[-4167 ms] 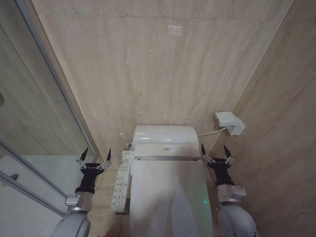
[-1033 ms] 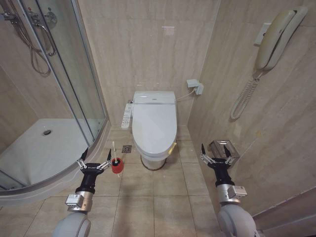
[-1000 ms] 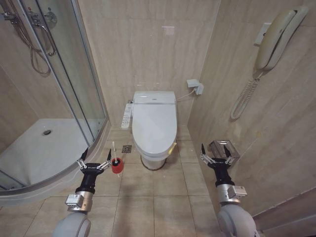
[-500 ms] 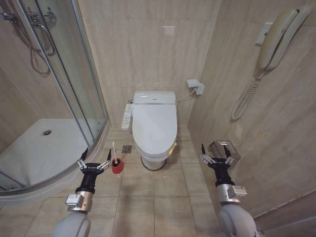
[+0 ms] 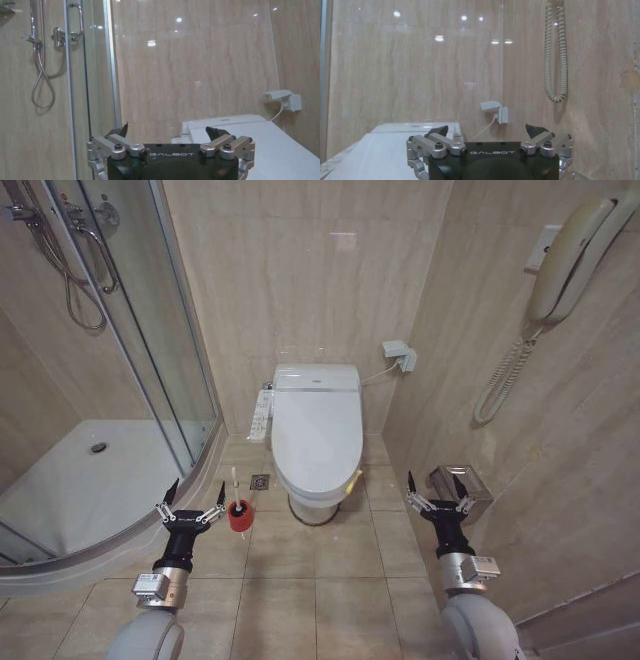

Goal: Open the toilet lid, clean the toilet bowl with a toilet brush, close the toilet lid, and flush.

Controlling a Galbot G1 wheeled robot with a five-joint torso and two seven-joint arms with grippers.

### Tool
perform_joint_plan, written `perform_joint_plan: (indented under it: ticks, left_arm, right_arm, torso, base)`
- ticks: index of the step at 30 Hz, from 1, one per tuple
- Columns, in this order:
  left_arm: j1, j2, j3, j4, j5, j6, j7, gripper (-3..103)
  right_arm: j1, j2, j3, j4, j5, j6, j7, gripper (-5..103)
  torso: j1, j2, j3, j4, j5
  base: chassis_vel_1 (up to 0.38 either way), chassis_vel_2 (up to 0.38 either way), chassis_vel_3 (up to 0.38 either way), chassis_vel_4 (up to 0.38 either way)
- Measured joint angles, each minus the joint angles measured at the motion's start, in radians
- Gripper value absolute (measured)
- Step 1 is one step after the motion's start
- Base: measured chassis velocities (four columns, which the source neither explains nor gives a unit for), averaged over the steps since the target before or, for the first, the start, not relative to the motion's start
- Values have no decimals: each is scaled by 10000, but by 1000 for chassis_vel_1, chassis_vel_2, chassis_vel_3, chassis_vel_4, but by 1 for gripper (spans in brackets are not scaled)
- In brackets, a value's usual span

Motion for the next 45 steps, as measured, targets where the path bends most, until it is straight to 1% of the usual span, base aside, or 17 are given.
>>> perform_joint_plan:
  ticks: [45]
  left_arm:
    - [0,0,0,0,0,0,0,100]
  right_arm:
    - [0,0,0,0,0,0,0,100]
  torso:
    - [0,0,0,0,0]
  base:
    - [0,0,0,0]
